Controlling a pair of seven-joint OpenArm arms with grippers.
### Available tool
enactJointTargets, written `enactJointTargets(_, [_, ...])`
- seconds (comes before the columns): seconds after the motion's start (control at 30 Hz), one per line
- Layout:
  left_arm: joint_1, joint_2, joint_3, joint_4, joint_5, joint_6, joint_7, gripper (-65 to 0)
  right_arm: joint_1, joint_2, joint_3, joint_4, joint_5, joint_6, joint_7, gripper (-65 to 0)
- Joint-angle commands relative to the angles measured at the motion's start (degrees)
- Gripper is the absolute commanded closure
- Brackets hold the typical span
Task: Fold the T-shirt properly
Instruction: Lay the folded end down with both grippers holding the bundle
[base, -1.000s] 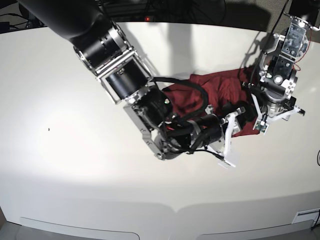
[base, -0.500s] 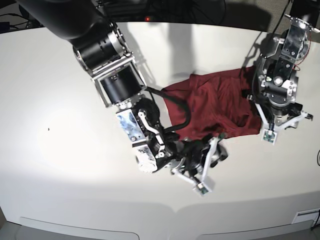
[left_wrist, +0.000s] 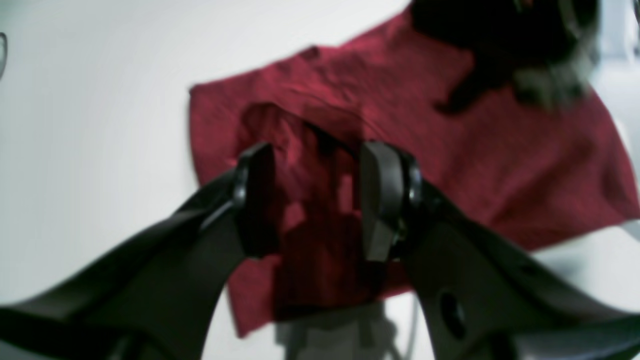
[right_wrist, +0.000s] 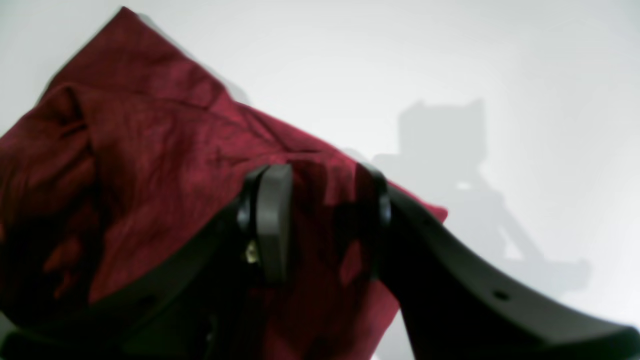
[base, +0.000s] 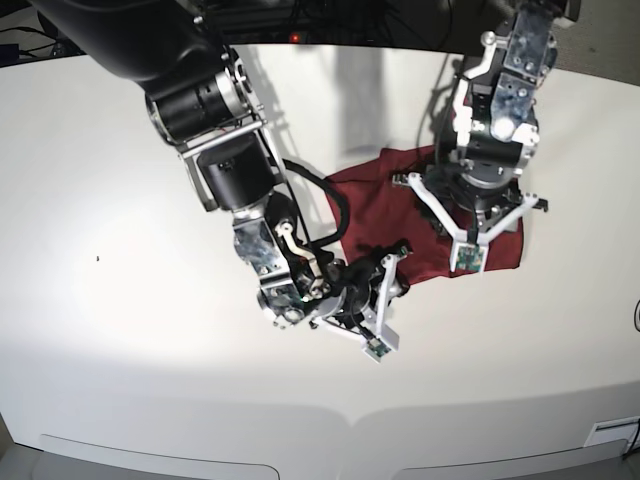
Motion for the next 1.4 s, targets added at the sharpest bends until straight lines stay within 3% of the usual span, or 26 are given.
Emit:
enactJointTargets(0.0, [0.81, 0.59, -0.24, 0.85, 0.66, 0.22, -2.23, -27.0, 2.14, -0.6, 0.11, 0.92, 0.13, 0.22, 1.86, -21.3])
enactJointTargets(0.07, [2.73, 0.72, -0.24, -0.2, 0.68, 0.2, -4.94, -27.0, 2.14, -0.6, 0.09, 0.83, 0.07, 0.24, 1.77, -21.3])
enactJointTargets(0.3, [1.68, 0.68, -0.26, -11.58, 5.22, 0.17, -6.62, -27.0, 0.52, -0.6, -0.11, 0.83, 0.07, 0.39, -0.31, -21.3])
enactJointTargets(0.47, [-0.63, 0.31, -0.24, -17.31, 9.55, 0.13, -7.39, -27.0, -1.07, -0.59, -3.96, 0.83, 0.09, 0.42, -1.68, -21.2])
enactJointTargets(0.63, [-0.87, -3.69, -0.24, -19.06, 11.19, -1.27, -9.31, -27.0, -2.67, 3.52, -9.62, 0.9, 4.83, 0.42, -5.03, -21.2])
enactJointTargets(0.87, [-0.92, -8.09, -0.24, -19.45, 10.62, -2.36, -14.1, -27.0, -4.17, 8.02, -10.29, 2.19, 13.33, 2.72, -11.78, -21.2])
enactJointTargets(1.07, [-2.93, -8.04, -0.2, -19.45, 8.11, -6.88, -16.59, -26.5, -10.58, 10.1, -10.29, 9.35, 14.03, 2.72, -14.78, -21.2])
enactJointTargets(1.37, [-5.62, -8.02, -0.13, -19.43, 3.02, -14.25, -17.9, -25.7, -23.82, 17.22, -10.29, 25.77, 14.29, 2.72, -16.33, -21.2])
